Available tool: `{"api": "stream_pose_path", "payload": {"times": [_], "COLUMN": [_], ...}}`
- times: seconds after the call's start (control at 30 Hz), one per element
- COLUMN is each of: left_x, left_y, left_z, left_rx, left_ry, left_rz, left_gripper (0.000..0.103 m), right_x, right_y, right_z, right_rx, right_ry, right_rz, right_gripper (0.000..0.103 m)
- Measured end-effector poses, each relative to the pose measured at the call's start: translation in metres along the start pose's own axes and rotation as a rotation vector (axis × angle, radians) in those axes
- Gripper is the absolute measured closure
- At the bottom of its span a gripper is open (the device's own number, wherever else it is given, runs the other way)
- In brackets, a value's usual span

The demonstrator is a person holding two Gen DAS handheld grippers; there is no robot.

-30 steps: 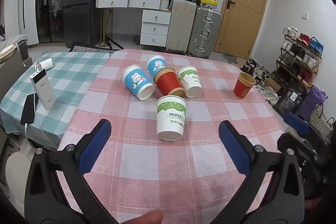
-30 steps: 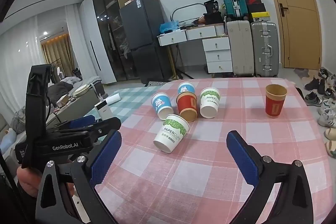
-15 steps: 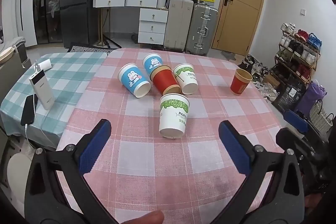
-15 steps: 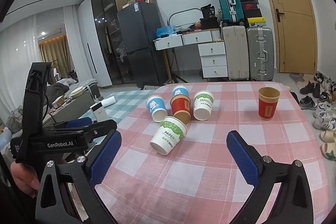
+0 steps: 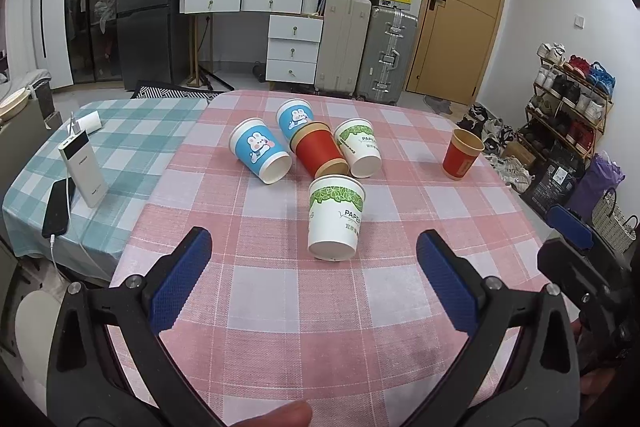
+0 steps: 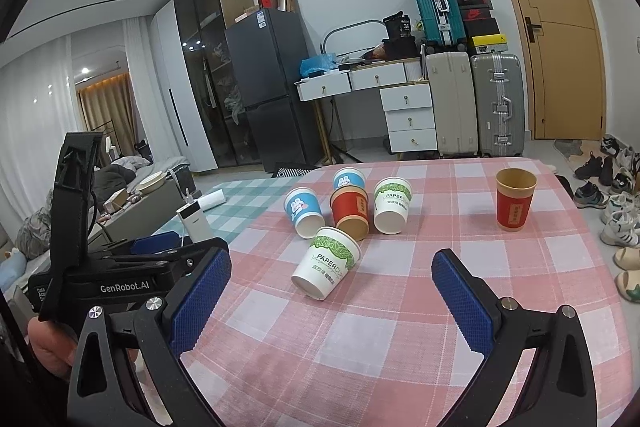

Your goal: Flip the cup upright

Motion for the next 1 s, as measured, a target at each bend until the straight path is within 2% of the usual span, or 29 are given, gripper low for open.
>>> {"api": "stream_pose_path", "payload": {"times": [1.0], "left_x": [-0.0004], "left_y": [-0.0001], "left_z": [0.0009], "left_rx": [-0.001], "left_ry": [0.0], "left_rz": [-0.001], "left_gripper": [0.001], "right_x": [-0.0038], "right_y": [0.0009], "right_z": [0.0018], "right_rx": [0.001], "right_ry": [0.016], "right_rz": [-0.015], "right_gripper": [0.0]}}
Point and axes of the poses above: each gripper's, at about its wrist camera, not at the fingertips, and x roughly against the way its jaws point, y to its left, z to its underside, the point moved 2 cm from there along -x, roughly the way its jaws point, and after that the axes turned 13 degrees about y, right-handed, at the moved point
